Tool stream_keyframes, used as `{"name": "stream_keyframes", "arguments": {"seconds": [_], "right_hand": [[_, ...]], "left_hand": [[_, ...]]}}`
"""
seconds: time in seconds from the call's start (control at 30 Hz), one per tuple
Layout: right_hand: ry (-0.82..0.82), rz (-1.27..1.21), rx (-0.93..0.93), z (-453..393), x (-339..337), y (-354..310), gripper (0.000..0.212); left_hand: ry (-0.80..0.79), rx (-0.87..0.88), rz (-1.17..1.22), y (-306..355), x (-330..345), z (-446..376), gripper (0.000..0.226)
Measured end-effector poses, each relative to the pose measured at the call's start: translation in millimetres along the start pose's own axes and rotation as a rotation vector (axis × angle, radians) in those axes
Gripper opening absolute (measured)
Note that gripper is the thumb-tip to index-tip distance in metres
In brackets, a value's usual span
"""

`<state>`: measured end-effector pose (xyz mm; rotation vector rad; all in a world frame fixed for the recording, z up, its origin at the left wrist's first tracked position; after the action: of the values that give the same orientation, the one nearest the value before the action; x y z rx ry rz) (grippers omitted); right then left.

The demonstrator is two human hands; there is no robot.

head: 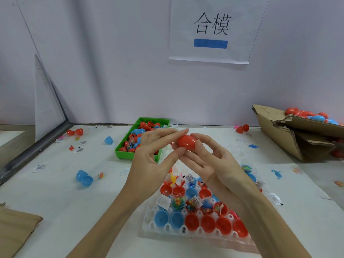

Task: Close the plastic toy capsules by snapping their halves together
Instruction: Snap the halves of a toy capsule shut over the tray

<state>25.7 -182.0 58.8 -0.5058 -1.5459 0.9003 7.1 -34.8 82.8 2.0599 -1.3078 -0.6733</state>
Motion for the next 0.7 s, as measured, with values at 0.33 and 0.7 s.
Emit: {"name": "stream_keyframes", "arguments": {"seconds": [0.33, 0.7], "right_hand": [[-0.195, -0.185, 0.153, 7.6, 16.6, 17.0, 0.042], [-0.223, -0.152, 0.127, 10.3, 18.6, 11.2, 0.044]], "left_hand": [[-0.048, -0.137, 0.293, 8.1, 9.9, 8.6, 0.039], [-0.05, -0.047, 0.222, 13.8, 11.8, 9.8, 0.033]]}}
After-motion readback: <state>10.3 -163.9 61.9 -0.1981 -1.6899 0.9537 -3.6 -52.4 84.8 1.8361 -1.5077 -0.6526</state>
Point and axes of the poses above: each hand's wrist, its own z-axis away from the middle knuckle, its own x-axis out of the palm, y = z × x, the point moved 7 cm from there along -z, towards the middle knuckle, and after that the axes turned 14 degrees about y, right-handed, at the moved point
